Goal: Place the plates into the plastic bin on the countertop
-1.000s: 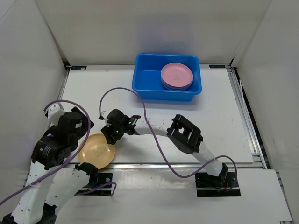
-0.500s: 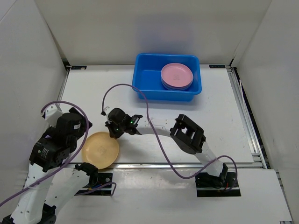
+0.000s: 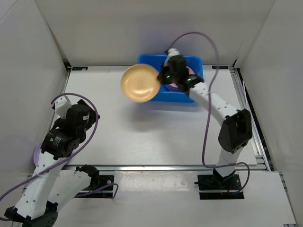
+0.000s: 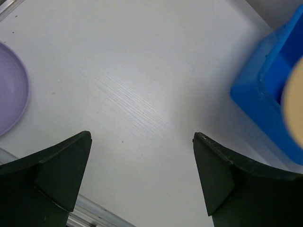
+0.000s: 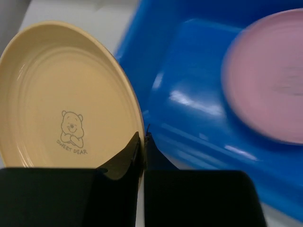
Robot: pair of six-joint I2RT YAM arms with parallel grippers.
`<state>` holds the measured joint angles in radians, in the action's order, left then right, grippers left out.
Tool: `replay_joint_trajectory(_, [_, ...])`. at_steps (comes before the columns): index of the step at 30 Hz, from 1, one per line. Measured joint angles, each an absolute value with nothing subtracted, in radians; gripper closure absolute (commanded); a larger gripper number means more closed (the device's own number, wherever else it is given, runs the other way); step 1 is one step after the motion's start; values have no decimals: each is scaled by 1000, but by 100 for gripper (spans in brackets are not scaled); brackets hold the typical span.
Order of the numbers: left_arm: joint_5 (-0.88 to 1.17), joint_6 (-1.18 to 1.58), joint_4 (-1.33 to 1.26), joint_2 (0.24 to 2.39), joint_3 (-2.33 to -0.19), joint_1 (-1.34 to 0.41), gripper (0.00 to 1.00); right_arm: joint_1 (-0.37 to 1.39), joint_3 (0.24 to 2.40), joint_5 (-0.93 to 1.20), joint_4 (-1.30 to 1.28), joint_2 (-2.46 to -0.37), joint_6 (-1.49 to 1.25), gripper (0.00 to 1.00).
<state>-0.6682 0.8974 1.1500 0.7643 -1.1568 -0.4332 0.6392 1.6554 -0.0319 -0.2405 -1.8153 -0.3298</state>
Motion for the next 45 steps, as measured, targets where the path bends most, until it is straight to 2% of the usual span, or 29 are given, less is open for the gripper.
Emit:
replay_joint_trajectory(4, [-661,878,1055,820,-1121,-433,1,403,1715,-137,-294,-1818,-364,100])
replay_joint_trajectory(9, [-653,869,941,883,-1074,-433,1,264,1866,-217,-388,-1931,-440,100])
replay_joint_trajectory(15, [-614,846,847,1014,-1077,-378,1,182,2028,-265,-456,-2125,-526,100])
replay_joint_trajectory(19, [-561,814,806,1121,-1082,-309,1,169,2054,-318,-485,-2205,-542,100])
replay_joint_trajectory(22, [-491,788,768,1164,-1079,-238,1,173,2065,-331,-508,-2237,-546,96])
replay_joint_trajectory(23, [-464,783,754,1169,-1075,-209,1,173,2067,-330,-515,-2241,-546,90])
replay_joint_trajectory(26, [-390,776,712,1171,-1045,-116,1,181,2067,-322,-514,-2243,-550,85])
replay_joint_trajectory(29, [-338,783,691,1168,-987,-33,1,184,2067,-318,-506,-2243,-554,69])
replay_joint_trajectory(32, [-294,796,680,1153,-919,38,1,184,2067,-311,-500,-2243,-549,45])
replay_joint_trajectory(33, [-281,800,682,1148,-900,59,1,184,2067,-307,-495,-2243,-549,33])
replay_joint_trajectory(35, [-250,808,669,1134,-861,106,1,184,2067,-284,-478,-2243,-540,28])
replay_joint_trajectory(36, [-231,812,669,1124,-838,131,1,187,2069,-274,-474,-2243,-531,16])
replay_joint_trajectory(39, [-197,825,671,1099,-790,187,1,192,2074,-247,-467,-2243,-508,8])
replay_joint_trajectory(45, [-195,885,708,982,-714,276,1,189,2075,-199,-467,-2234,-459,1])
